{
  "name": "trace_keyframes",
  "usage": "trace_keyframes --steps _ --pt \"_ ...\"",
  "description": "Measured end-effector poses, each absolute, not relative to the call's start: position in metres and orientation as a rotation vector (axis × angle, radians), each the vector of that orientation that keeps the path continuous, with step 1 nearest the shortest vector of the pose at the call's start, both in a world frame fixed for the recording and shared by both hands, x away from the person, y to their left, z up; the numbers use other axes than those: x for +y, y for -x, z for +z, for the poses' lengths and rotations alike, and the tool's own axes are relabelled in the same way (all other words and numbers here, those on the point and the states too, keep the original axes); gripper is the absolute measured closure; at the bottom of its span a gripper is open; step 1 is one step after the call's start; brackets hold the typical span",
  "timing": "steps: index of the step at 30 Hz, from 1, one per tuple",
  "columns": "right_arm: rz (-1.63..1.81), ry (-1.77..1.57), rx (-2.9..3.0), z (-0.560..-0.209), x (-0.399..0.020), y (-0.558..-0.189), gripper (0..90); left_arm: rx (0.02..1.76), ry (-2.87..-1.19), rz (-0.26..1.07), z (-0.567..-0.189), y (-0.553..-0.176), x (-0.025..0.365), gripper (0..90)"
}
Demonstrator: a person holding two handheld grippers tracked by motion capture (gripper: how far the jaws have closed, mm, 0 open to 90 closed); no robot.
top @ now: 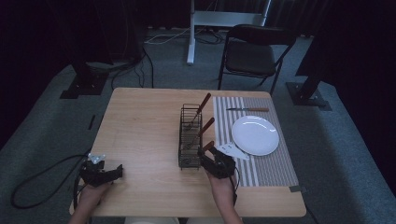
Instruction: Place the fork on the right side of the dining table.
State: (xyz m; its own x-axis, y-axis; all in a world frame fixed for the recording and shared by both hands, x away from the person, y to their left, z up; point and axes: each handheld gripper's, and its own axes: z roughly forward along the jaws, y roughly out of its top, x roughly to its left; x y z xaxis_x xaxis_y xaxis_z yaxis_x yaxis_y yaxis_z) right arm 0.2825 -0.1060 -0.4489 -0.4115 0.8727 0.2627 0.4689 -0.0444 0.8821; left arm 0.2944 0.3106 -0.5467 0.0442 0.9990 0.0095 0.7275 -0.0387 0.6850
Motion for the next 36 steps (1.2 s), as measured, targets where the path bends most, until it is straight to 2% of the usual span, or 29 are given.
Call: trace_keyframes --steps 11,13,18,27,36 --pt "1.447 -1.438 1.803 -0.449 -0.099 -0.276 68.6 1.735 -1.819 0.698 -0.547 -0.294 0.311 0.2" --pt "1.454 -1.440 1.789 -0.450 -0.100 -0.275 76.8 1.735 -1.819 0.698 -0.547 -0.294 0.311 0.2" --pt "1.479 -1.445 1.786 -0.449 -0.102 -0.275 80.3 1.735 -1.820 0.697 -0.547 -0.294 0.311 0.2" --pt "1.475 -1.416 1.799 -0.444 -0.104 -0.273 80.8 1.734 -1.823 0.697 -0.547 -0.294 0.311 0.2" --pt "1.496 -1.378 1.760 -0.424 -0.113 -0.265 80.9 1.734 -1.823 0.697 -0.547 -0.294 0.311 0.2"
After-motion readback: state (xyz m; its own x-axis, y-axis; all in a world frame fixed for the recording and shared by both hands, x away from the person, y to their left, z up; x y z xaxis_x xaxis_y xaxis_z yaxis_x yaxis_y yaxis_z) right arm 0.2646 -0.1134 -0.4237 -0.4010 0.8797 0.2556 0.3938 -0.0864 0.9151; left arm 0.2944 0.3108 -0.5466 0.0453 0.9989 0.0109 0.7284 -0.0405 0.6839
